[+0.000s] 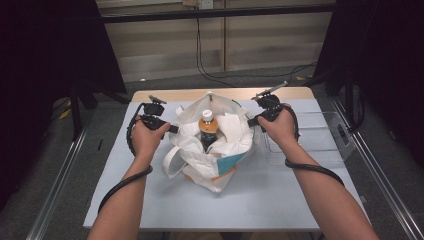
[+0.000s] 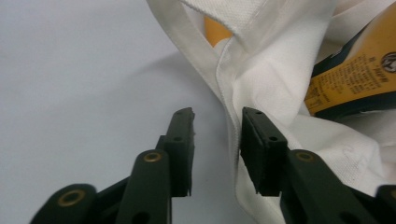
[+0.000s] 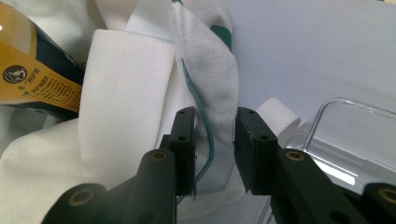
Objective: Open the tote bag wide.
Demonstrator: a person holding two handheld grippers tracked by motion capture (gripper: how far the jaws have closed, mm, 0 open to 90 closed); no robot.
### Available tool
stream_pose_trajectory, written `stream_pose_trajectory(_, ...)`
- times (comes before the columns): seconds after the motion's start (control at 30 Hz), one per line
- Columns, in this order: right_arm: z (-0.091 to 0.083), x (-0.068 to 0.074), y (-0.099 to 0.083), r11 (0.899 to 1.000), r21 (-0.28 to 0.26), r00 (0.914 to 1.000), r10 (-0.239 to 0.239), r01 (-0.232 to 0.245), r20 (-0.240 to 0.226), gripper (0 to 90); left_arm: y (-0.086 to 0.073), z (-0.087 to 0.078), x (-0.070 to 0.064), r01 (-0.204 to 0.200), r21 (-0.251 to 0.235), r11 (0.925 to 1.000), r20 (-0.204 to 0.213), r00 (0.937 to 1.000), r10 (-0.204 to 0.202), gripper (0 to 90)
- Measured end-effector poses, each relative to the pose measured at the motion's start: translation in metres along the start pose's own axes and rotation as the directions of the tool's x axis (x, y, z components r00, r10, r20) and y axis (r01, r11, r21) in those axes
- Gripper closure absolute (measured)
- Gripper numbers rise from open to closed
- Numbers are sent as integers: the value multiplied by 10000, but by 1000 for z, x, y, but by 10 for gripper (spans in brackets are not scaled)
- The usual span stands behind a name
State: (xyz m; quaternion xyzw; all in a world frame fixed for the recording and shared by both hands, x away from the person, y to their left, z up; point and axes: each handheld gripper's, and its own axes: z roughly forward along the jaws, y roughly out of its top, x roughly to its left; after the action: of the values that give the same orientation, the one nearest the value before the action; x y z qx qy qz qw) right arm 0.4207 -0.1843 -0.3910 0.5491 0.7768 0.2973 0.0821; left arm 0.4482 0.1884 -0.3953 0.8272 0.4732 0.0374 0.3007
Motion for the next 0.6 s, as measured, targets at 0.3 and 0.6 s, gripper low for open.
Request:
stream_pose_trajectory(0.3, -4, 4, 6, 9998, -141, 9999, -114, 115, 85, 672, 13, -13, -6, -86, -656, 9978, -24, 10000, 85, 513)
stream_pose_trajectory(0.6, -10, 7, 14, 9986, -492, 9997, -177, 185, 165, 602, 31, -22, -9, -350, -1446, 9889, -47, 9994, 347, 385)
